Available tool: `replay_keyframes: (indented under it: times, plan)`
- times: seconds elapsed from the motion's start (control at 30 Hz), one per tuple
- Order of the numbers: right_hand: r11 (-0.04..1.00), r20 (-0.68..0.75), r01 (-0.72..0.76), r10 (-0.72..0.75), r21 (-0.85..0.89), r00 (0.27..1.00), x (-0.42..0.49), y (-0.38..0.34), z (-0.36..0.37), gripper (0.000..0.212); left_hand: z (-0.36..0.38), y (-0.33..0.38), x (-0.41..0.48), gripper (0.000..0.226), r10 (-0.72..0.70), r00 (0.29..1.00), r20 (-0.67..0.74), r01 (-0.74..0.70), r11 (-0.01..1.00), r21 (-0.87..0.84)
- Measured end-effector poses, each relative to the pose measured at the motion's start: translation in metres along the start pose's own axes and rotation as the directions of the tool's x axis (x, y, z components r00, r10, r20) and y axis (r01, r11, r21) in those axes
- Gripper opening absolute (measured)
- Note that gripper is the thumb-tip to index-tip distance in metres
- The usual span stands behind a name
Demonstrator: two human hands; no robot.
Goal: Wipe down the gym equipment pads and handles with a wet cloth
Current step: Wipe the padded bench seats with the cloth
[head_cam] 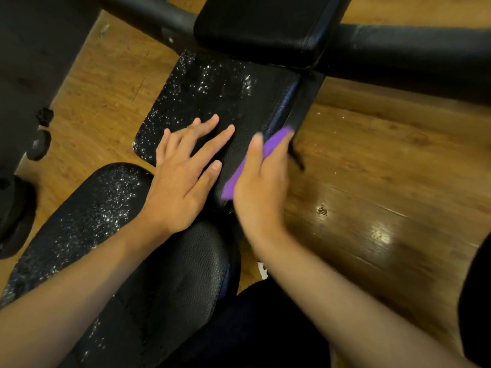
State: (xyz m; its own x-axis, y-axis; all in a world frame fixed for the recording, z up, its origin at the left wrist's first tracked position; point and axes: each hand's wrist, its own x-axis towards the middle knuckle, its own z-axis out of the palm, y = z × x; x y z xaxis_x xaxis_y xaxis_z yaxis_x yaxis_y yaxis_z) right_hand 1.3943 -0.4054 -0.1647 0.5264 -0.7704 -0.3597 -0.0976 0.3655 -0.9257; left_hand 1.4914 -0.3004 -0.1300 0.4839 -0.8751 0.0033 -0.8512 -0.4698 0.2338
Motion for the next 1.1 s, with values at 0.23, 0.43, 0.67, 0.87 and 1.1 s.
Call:
replay_keyframes:
  times: [0.23, 0.43, 0.67, 0.87, 1.1]
  plan:
    - [0.972, -0.146, 0.223, -0.231, -0.068, 0.962, 0.017, -0.001, 0.010, 0.062, 0.000, 0.000, 0.002, 0.052, -0.002, 1.000, 0.005, 0.002, 1.000, 0.018]
    - [0.937, -0.090, 0.314, -0.330, -0.156, 0.940, 0.027, 0.000, 0.008, 0.059, 0.000, 0.000, 0.004, 0.052, -0.003, 1.000, 0.001, 0.003, 1.000, 0.028]
    - [0.959, 0.013, 0.267, -0.267, -0.092, 0.964, -0.029, 0.012, 0.005, 0.064, -0.001, -0.001, 0.003, 0.052, 0.004, 1.000, 0.008, -0.004, 0.999, 0.032]
    - [0.979, -0.041, 0.188, -0.191, -0.072, 0.981, 0.034, -0.003, 0.000, 0.067, -0.001, 0.000, 0.005, 0.052, 0.004, 1.000, 0.000, -0.004, 1.000, 0.027]
    - [0.963, -0.003, 0.253, -0.254, -0.087, 0.967, -0.016, 0.010, 0.006, 0.070, 0.001, -0.001, 0.004, 0.053, 0.004, 1.000, 0.007, -0.004, 0.999, 0.034]
